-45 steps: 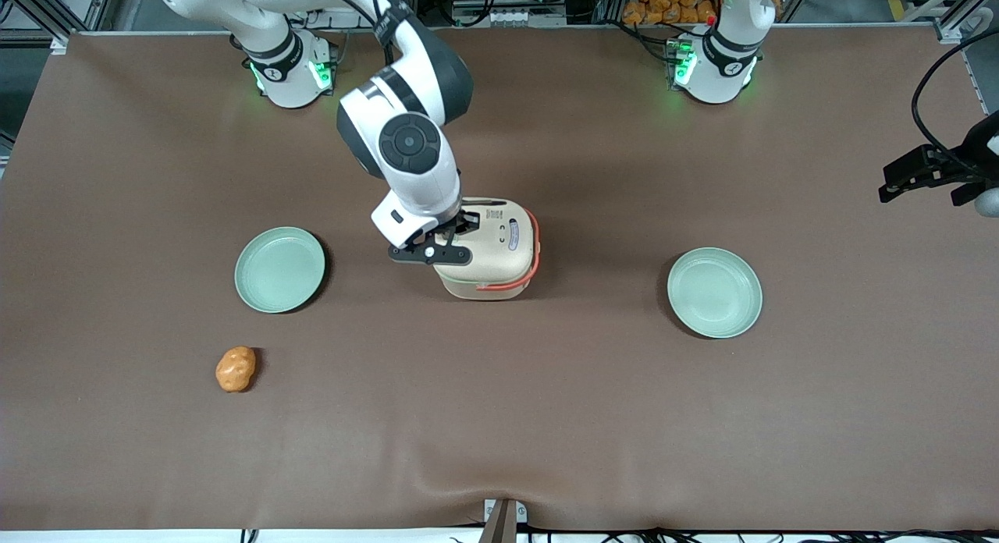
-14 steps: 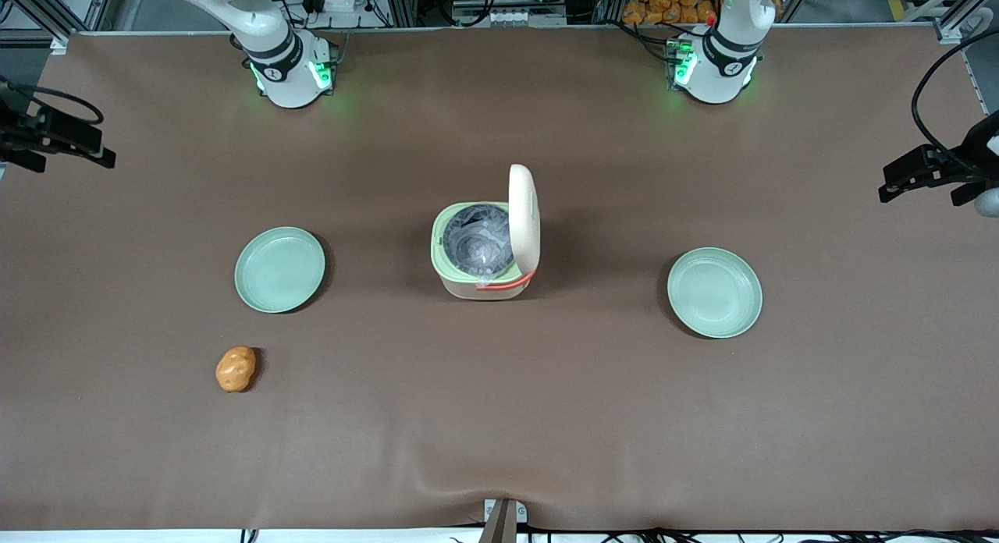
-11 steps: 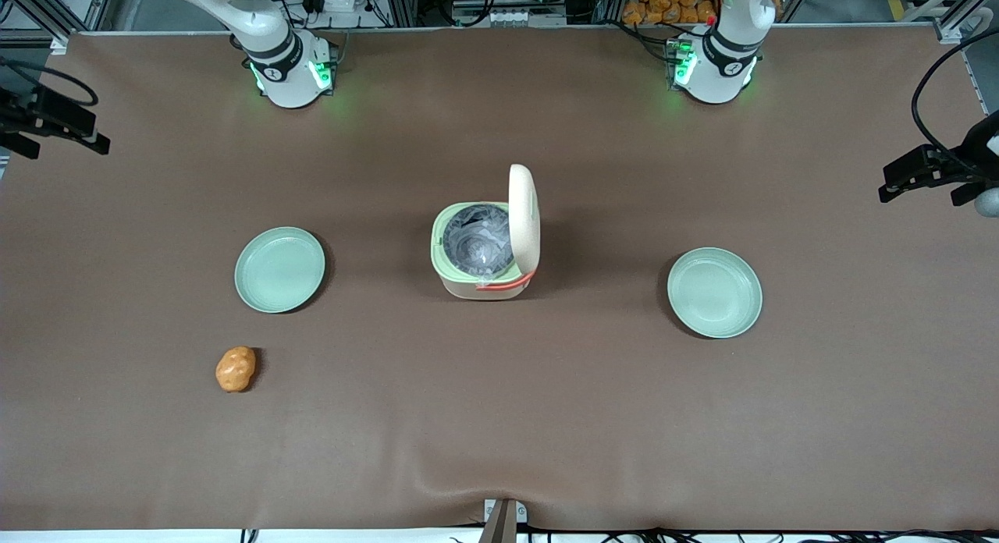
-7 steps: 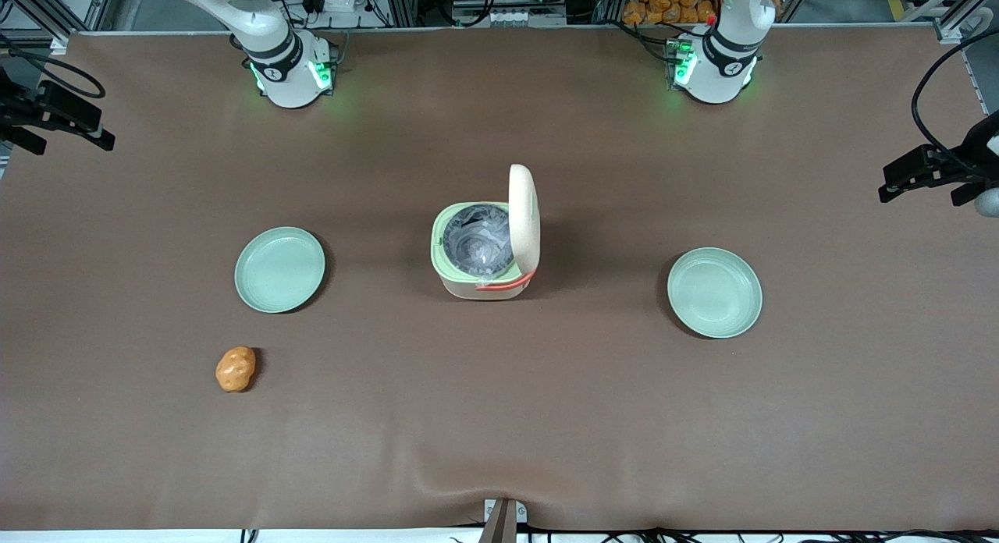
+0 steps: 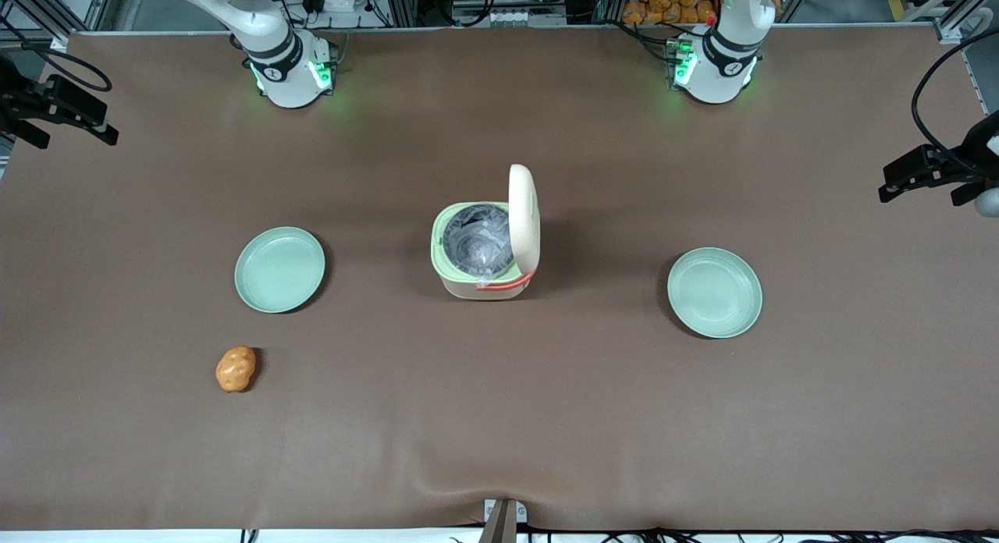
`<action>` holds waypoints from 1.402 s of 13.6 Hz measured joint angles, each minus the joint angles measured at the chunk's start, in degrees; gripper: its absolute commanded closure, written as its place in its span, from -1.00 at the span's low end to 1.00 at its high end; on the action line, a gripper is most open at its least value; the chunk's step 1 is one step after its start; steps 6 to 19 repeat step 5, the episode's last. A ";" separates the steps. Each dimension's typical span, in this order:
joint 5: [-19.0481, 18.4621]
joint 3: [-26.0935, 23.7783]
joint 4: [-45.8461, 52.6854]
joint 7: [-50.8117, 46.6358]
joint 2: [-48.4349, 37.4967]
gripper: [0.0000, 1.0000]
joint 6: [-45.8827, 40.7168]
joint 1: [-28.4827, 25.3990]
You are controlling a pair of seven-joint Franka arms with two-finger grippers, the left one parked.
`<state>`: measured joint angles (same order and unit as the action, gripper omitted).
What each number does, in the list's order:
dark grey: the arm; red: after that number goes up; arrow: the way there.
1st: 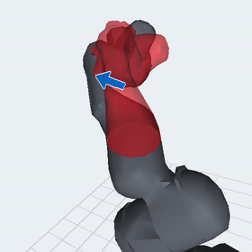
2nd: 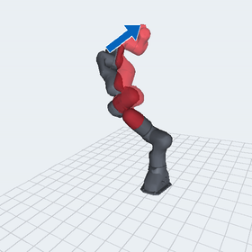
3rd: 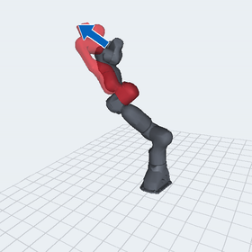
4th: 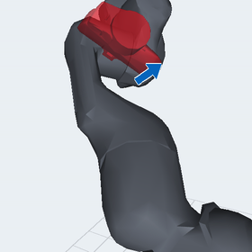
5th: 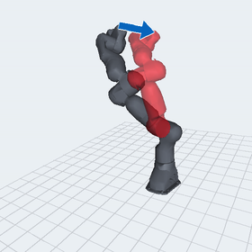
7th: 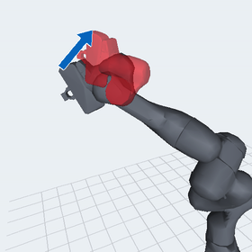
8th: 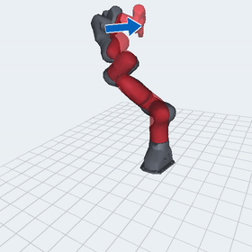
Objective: Press rice cooker button with right arm
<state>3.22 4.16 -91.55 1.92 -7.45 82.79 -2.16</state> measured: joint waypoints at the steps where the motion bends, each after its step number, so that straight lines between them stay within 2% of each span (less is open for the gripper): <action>1: -0.02 -0.02 0.01 0.00 -0.01 -1.00 0.08 0.00; 19: -0.03 -0.04 0.03 0.00 -0.01 -1.00 0.26 0.00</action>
